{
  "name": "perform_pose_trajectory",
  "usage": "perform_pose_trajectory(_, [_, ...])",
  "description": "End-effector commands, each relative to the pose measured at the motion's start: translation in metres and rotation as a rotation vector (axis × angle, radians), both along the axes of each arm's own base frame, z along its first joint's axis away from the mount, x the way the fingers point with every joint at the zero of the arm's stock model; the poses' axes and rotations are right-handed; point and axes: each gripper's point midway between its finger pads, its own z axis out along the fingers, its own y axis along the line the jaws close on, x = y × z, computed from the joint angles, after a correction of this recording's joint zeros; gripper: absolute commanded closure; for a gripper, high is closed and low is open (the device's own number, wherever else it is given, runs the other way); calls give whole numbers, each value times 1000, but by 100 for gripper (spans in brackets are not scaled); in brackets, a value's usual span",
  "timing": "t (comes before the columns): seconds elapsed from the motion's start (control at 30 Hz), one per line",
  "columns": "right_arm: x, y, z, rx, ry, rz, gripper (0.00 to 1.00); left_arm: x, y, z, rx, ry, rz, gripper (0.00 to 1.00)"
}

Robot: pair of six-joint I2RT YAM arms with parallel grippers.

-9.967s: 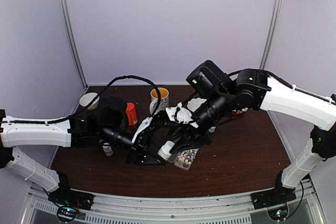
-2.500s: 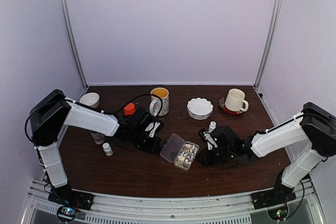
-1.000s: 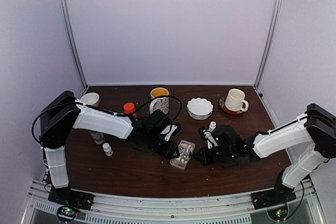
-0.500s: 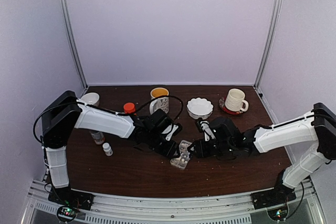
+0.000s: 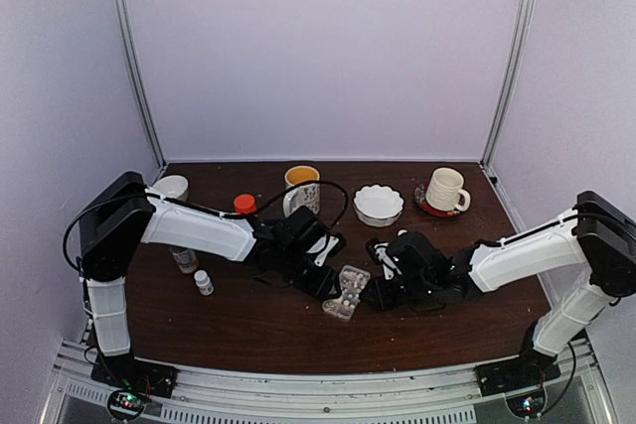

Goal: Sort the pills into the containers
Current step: Close the lid of the pill container at the center of the board.

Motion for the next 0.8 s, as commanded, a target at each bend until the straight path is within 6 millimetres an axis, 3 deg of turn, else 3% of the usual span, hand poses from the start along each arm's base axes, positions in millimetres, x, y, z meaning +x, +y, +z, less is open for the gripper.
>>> perform_pose_trajectory(0.0, [-5,-15,-6,-33,-13,-20,71,2,6,-13,53,-9,3,55])
perform_pose_trajectory(0.3, [-4,-10,-12,-26,2,-18,82,-2,-4,-10,3,19,-13,67])
perform_pose_trajectory(0.47, [0,-1,-12,-20,4,-8,100,-5,-12,-7,-40,39,-25,67])
perform_pose_trajectory(0.77, [-1,8,-27,11,42,-6,100,-11,-20,-10,-89,84,-38,70])
